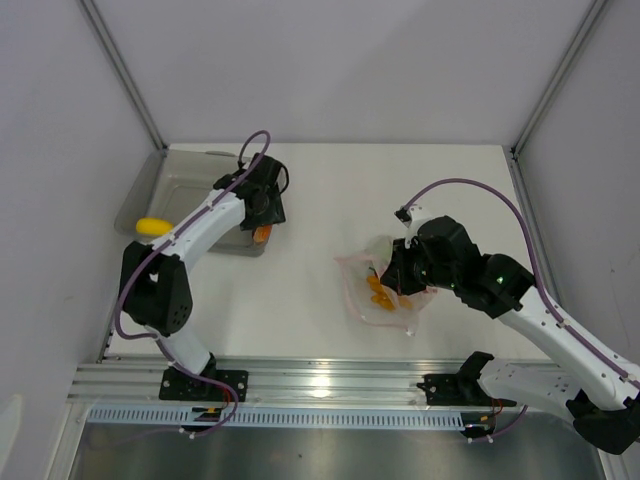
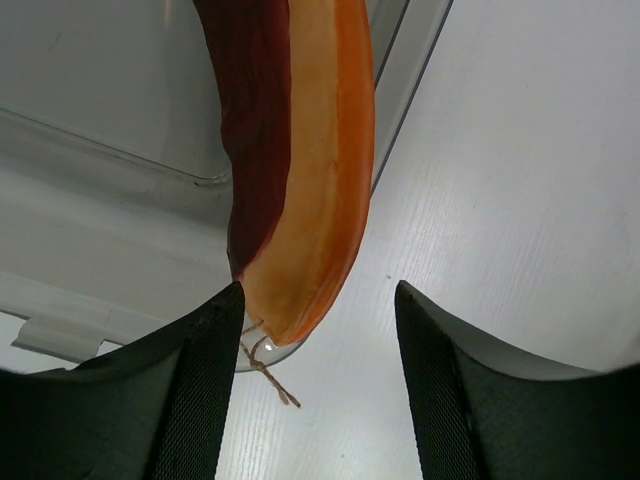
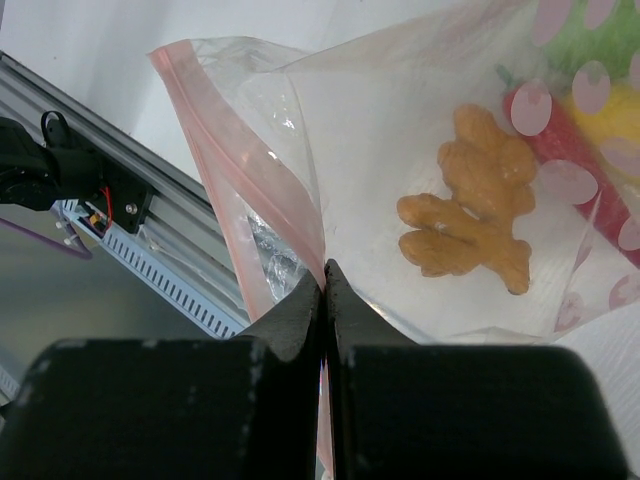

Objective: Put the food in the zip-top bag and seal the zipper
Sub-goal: Pick up the fake food from the bin.

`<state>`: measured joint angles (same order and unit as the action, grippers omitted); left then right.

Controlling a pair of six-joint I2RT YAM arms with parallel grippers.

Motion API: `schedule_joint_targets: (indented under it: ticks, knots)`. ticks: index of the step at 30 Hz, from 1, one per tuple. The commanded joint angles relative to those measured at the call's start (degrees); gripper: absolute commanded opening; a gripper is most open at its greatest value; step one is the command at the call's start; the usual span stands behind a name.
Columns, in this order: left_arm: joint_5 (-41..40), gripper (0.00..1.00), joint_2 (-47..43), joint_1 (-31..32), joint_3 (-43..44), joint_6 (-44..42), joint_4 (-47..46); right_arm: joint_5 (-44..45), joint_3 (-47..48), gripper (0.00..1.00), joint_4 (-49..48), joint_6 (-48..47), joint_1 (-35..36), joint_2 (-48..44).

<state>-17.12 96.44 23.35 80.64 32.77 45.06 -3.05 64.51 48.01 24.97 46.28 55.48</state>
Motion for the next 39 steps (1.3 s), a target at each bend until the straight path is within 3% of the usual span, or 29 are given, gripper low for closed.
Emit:
schedule_joint_targets:
  ticks: [1, 10, 17, 22, 27, 39]
  knots:
    - [1.30, 0.63, 1.37, 0.46, 3.12, -1.22, -1.11, 1.29, 0.18, 0.00, -0.90, -0.10, 0.21, -0.82]
    - [1.66, 0.58, 4.10, 0.46, 3.56, -0.78, -1.73, 1.38, 0.00, 0.00, -0.90, -0.54, 0.21, -0.73]
    - [2.36, 0.43, 5.68, 0.46, 3.82, -0.52, -2.43, 1.38, 0.18, 0.00, -0.64, -0.54, 0.12, -0.82]
    - [2.10, 0.28, 5.77, 0.46, 3.73, -0.61, -2.61, 1.47, 0.18, 0.00, -0.64, -0.45, 0.12, -0.90]
    - [0.60, 0.01, 4.02, 0.20, 3.38, -0.78, -2.61, 1.20, 0.26, 0.00, -0.90, -0.36, 0.12, -0.55]
    - [-0.72, 0.01, -9.77, -0.85, -0.13, -2.97, -3.83, 0.33, 1.67, 0.00, -1.69, -0.27, 0.12, 1.20]
